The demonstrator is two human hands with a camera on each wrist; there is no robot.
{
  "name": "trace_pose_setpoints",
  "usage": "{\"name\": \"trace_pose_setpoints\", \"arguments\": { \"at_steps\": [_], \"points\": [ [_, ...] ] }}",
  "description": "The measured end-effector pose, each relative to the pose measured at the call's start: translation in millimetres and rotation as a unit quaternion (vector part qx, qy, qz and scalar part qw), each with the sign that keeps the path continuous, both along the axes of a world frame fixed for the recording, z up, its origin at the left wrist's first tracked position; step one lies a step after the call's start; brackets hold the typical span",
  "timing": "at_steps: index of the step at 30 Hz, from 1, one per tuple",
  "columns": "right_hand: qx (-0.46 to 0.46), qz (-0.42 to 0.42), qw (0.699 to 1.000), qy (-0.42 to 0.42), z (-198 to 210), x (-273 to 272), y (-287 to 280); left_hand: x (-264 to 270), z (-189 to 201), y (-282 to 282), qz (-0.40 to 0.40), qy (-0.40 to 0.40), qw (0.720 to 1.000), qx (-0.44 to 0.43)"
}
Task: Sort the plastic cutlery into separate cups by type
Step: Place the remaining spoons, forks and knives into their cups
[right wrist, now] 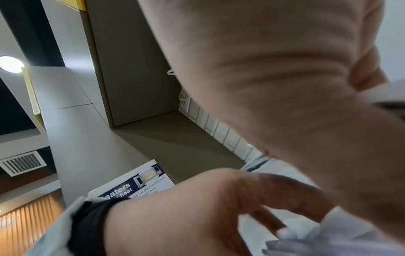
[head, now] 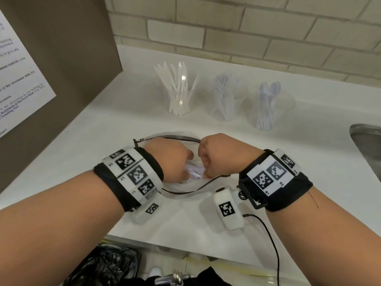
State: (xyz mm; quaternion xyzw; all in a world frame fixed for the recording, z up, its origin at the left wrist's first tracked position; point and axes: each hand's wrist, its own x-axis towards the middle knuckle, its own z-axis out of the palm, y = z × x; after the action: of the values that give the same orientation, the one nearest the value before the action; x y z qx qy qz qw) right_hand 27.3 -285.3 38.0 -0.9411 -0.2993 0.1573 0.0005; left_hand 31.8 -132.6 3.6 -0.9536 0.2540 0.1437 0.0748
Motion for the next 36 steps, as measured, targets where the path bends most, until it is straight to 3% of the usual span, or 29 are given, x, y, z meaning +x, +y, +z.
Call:
{"name": "trace_pose_setpoints", "arguments": {
  "at_steps": [3, 9, 17, 25, 31, 36],
  "points": [
    [-0.022, 0.021, 0.999, 0.01, 5.6, -2.6, 2.7, -0.6, -3.6, -8.6, -0.051, -0.037, 0.997, 0.042],
    [-0.066, -0.02, 0.998, 0.013, 6.2, 1.8, -4.3, 4.0, -8.3, -1.7, -0.057, 0.004, 0.998, -0.015],
    [-0.045, -0.063, 0.996, 0.036, 3.1, 5.8, -18.8, 7.0, -6.8, 7.5, -0.026, 0.013, 0.998, -0.059],
    [-0.116, -0.04, 0.992, 0.042, -10.2, 13.6, -25.8, 10.0, -6.4, 18.4, 0.04, 0.034, 0.992, -0.111],
    [-0.063, -0.047, 0.997, 0.004, -10.3, 16.0, -30.8, 13.6, 0.1, 25.1, 0.083, 0.041, 0.981, -0.173],
    [0.046, -0.116, 0.992, -0.006, -9.6, 16.5, -36.5, 13.7, 4.4, 29.6, 0.082, 0.064, 0.969, -0.222]
  ]
}}
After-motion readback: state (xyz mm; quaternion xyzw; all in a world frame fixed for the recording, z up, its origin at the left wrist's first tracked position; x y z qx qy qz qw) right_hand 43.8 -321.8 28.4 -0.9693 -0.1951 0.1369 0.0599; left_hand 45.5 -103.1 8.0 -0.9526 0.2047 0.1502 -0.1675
